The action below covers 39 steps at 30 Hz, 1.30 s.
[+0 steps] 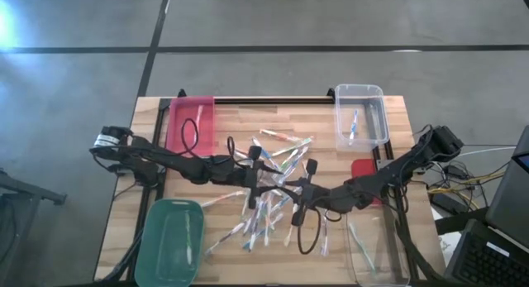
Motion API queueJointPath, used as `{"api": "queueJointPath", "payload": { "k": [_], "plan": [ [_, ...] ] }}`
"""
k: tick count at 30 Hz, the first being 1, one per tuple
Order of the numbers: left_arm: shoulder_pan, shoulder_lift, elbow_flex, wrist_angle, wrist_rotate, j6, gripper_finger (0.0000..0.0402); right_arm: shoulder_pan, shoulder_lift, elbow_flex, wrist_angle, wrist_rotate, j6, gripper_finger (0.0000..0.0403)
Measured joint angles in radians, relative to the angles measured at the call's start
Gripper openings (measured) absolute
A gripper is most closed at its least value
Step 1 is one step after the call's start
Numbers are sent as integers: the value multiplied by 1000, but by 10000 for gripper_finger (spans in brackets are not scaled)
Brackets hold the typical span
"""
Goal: Pick & Place Toothbrushes
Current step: Put the blue toothbrush into the top transparent bin
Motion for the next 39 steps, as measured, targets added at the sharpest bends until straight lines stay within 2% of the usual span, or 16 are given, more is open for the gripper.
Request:
{"api": "queueJointPath", "payload": {
  "k": [5,9,12,14,20,24,27,31,39],
  "plan": [
    [-1,-47,0,-133,-119,87,219,-2,-30,7,-148,1,103,22],
    [2,-107,0,-245,-214,85,218,3,-74,44,-384,-7,252,22],
    [0,-149,0,-325,-286,48,218,-1,-112,85,-591,14,346,22],
    [1,-167,0,-370,-314,16,218,-3,-137,120,-756,67,400,22],
    [3,-181,0,-404,-323,-20,218,-86,-211,273,-1343,157,695,22],
    [3,-179,0,-402,-322,-29,218,-211,-259,357,-1592,156,849,22],
    [3,-178,0,-402,-322,-47,218,-341,-290,406,-1673,133,899,22],
    [3,-178,0,-402,-322,-56,218,-531,-319,455,-1687,54,844,22],
    [3,-178,0,-401,-321,-66,218,-880,-313,500,-1686,-175,714,23]
  ]
}}
